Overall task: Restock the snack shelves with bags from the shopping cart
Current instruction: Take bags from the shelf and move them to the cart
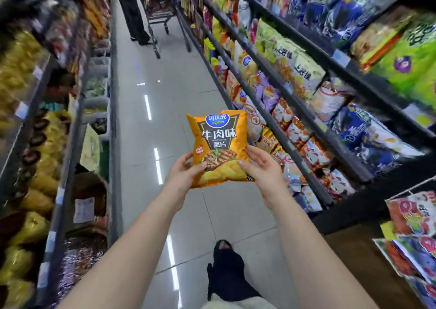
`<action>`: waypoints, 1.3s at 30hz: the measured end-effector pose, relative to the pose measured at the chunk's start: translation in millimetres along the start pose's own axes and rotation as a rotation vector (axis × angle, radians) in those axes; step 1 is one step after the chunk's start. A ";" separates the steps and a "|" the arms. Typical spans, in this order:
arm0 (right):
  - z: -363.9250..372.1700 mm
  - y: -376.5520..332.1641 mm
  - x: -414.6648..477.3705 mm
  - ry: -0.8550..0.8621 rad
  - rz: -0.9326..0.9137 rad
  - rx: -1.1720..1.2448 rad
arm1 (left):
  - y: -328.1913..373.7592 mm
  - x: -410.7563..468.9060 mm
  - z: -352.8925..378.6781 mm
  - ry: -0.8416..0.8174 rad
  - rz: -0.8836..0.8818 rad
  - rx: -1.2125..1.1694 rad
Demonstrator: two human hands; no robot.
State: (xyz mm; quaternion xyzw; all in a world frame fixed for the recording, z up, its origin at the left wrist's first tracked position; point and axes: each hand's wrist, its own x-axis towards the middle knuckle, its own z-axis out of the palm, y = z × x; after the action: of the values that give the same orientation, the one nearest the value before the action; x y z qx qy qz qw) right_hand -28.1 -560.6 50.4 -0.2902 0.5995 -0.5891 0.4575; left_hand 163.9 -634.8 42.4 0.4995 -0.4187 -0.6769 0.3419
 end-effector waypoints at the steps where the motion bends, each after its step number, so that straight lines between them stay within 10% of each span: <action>1: 2.5 -4.6 26.7 -0.034 0.002 -0.007 | 10.8 22.0 2.0 0.015 0.021 0.000; 16: 71.3 -118.0 358.2 -0.124 -0.104 0.008 | 188.2 307.4 39.0 0.144 0.183 -0.102; 39: 102.3 -368.6 773.7 0.419 -0.516 -0.060 | 535.6 758.5 192.1 -0.340 0.483 0.153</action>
State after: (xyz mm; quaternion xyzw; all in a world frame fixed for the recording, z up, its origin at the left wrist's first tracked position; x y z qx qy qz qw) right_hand -326.9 -1342.6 260.3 -0.3183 0.6043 -0.7145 0.1514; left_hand -199.7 -1482.5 262.1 0.2893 -0.6263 -0.6166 0.3794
